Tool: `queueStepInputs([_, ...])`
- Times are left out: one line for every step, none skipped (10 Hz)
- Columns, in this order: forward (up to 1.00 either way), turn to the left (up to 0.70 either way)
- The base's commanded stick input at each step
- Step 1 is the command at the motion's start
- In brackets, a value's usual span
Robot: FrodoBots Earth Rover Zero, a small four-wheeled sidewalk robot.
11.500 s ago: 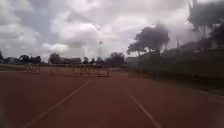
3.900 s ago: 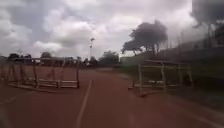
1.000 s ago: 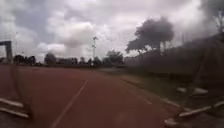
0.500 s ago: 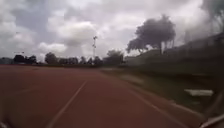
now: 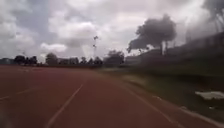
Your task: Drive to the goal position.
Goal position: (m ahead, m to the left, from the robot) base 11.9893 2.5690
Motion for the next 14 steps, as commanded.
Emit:
queueStepInputs([0.7,0.0])
queueStepInputs([0.7,0.0])
queueStepInputs([0.7,0.0])
queueStepInputs([0.7,0.0])
queueStepInputs([0.7,0.0])
queueStepInputs([0.7,0.0])
queueStepInputs([0.7,0.0])
queueStepInputs([0.7,0.0])
queueStepInputs([0.7,0.0])
queueStepInputs([0.7,0.0])
queueStepInputs([0.7,0.0])
queueStepInputs([0.7,0.0])
queueStepInputs([0.7,0.0])
queueStepInputs([0.7,0.0])
